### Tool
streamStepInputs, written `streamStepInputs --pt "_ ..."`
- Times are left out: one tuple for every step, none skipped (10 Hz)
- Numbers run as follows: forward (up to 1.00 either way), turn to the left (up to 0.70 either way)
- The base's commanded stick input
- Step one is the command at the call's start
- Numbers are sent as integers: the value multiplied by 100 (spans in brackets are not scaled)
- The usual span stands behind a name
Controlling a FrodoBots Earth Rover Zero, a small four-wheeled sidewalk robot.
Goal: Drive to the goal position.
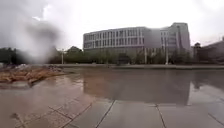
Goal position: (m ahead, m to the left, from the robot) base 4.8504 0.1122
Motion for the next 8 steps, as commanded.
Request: streamStepInputs --pt "70 0" --pt "70 2" --pt "70 3" --pt "70 35" --pt "70 35" --pt "70 26" --pt "70 2" --pt "70 0"
